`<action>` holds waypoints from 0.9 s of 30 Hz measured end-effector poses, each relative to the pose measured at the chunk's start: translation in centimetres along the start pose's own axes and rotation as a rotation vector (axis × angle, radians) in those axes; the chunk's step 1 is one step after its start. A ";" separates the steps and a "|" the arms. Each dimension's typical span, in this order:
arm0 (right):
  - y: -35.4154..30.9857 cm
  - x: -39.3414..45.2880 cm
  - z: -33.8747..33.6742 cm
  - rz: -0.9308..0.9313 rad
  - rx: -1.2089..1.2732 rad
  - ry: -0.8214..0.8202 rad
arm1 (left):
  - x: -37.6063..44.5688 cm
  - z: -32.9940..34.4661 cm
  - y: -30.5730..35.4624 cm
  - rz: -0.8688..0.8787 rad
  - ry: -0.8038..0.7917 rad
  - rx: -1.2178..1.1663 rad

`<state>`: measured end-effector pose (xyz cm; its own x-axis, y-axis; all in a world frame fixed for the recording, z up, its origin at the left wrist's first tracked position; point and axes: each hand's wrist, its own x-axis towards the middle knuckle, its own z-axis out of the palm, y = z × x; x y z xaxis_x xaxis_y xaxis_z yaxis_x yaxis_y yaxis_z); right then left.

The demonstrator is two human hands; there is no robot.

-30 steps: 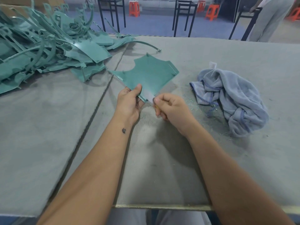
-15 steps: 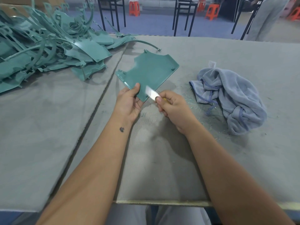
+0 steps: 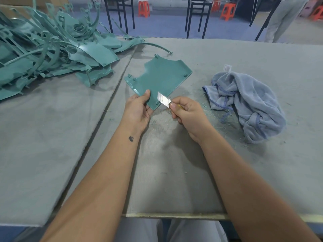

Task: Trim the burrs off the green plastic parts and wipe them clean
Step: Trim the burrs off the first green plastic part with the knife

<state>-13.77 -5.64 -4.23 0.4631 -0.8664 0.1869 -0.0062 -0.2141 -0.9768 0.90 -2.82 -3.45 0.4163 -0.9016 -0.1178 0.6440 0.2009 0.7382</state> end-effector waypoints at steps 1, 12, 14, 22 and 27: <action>0.0 0.0 0.0 -0.003 0.010 0.007 | 0.0 0.1 0.0 0.000 0.001 0.000; 0.3 0.4 -0.8 0.023 0.286 0.032 | -0.1 0.0 0.0 0.014 0.049 0.078; 0.4 0.3 -0.5 0.010 0.170 -0.020 | -0.2 0.0 0.0 0.017 0.035 0.081; 0.2 0.4 -1.1 0.048 0.364 0.126 | 0.1 -0.2 0.0 0.024 0.122 0.068; 0.0 0.1 -0.4 0.029 0.155 0.002 | 0.1 -0.4 -0.1 0.028 0.110 0.027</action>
<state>-14.05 -5.86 -4.19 0.4627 -0.8722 0.1586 0.1174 -0.1170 -0.9862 1.14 -2.82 -3.82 0.5029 -0.8480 -0.1675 0.6138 0.2140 0.7599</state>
